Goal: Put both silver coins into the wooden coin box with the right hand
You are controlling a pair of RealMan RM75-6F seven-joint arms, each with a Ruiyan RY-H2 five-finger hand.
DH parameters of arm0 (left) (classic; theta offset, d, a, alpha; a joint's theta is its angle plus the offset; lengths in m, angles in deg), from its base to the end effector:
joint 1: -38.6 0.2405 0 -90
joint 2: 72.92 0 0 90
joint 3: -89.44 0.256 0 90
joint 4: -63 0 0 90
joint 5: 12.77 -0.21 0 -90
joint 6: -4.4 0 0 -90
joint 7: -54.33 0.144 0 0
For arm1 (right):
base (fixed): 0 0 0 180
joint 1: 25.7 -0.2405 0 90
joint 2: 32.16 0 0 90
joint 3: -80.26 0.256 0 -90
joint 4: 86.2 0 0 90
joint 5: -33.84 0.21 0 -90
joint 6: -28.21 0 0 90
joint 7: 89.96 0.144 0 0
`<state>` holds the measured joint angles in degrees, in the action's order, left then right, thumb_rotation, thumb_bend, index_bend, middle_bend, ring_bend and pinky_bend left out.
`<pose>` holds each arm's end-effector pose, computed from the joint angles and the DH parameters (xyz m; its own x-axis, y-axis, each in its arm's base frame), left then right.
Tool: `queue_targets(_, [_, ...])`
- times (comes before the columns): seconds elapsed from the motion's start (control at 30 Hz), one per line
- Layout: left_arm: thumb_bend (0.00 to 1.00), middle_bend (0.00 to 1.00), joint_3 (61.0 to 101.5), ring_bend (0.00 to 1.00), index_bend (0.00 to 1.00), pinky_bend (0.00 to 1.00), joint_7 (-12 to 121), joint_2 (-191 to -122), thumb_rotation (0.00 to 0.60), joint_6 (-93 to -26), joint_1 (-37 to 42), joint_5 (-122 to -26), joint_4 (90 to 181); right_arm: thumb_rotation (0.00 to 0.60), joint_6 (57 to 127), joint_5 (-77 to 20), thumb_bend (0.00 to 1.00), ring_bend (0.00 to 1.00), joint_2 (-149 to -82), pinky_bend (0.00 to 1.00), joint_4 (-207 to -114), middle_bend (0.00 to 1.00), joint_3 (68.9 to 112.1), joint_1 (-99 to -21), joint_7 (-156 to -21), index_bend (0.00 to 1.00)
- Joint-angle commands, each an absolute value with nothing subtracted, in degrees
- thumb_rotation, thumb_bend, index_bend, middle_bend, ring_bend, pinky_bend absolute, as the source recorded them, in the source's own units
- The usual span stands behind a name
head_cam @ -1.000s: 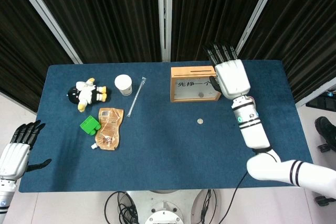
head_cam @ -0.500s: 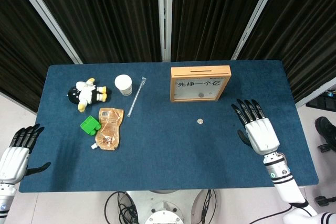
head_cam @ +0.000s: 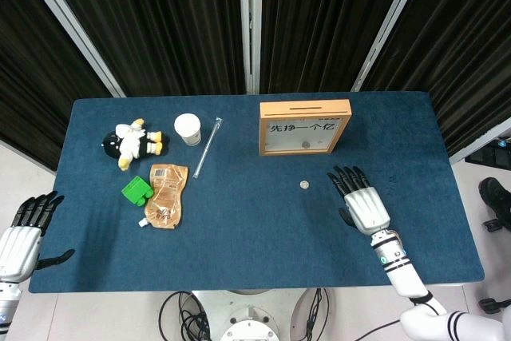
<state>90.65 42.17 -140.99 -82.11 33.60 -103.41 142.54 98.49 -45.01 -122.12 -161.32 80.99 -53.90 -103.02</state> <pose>-0.3409 0.1695 0.1477 0.3507 0.0525 0.9350 0.9348 -0.0793 -0.3462 -0.2423 -0.2843 -0.0007 0.5107 -0.1294 0.8500 -0.8346 -0.3121 0.4539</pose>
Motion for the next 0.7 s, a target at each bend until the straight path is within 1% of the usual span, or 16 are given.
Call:
queue_targets(0.03, [0.09, 0.01, 90.56, 0.0, 0.06, 0.0, 41.78, -140.95, 0.6, -81.89, 33.59, -103.17, 142.26, 0.6, 95.61, -43.09, 0.3, 0.0, -124.67, 0.0, -159.46, 0.01, 83.18, -55.55, -104.27, 0.08])
queue_targets(0.23, [0.09, 0.01, 90.45, 0.0, 0.06, 0.0, 41.04, -141.1, 0.6, -81.47, 33.41, -103.04, 141.68, 0.6, 91.18, -39.94, 0.3, 0.0, -127.77, 0.0, -157.16, 0.01, 85.14, -57.28, -107.38, 0.13])
queue_targets(0.4, [0.09, 0.01, 90.36, 0.0, 0.06, 0.0, 40.53, -141.15, 0.6, -81.25, 33.32, -102.92, 141.2, 0.6, 89.29, -39.09, 0.3, 0.0, -129.52, 0.0, -155.85, 0.01, 86.07, -58.24, -107.84, 0.13])
queue_targets(0.57, [0.09, 0.01, 90.23, 0.0, 0.06, 0.0, 40.04, -141.1, 0.6, -81.16, 33.25, -102.82, 140.93, 0.6, 88.1, -38.56, 0.31, 0.0, -130.53, 0.0, -155.1, 0.01, 86.57, -58.75, -108.29, 0.17])
queue_targets(0.63, [0.09, 0.01, 90.24, 0.0, 0.06, 0.0, 39.94, -141.12, 0.6, -81.01, 33.17, -102.85, 140.79, 0.6, 87.54, -38.23, 0.33, 0.0, -130.7, 0.0, -154.91, 0.01, 86.75, -58.92, -108.6, 0.19])
queue_targets(0.7, [0.09, 0.01, 90.24, 0.0, 0.06, 0.0, 39.84, -141.18, 0.6, -80.93, 33.12, -102.87, 140.67, 0.6, 86.92, -37.83, 0.4, 0.0, -130.7, 0.0, -154.92, 0.01, 86.96, -59.15, -108.87, 0.2])
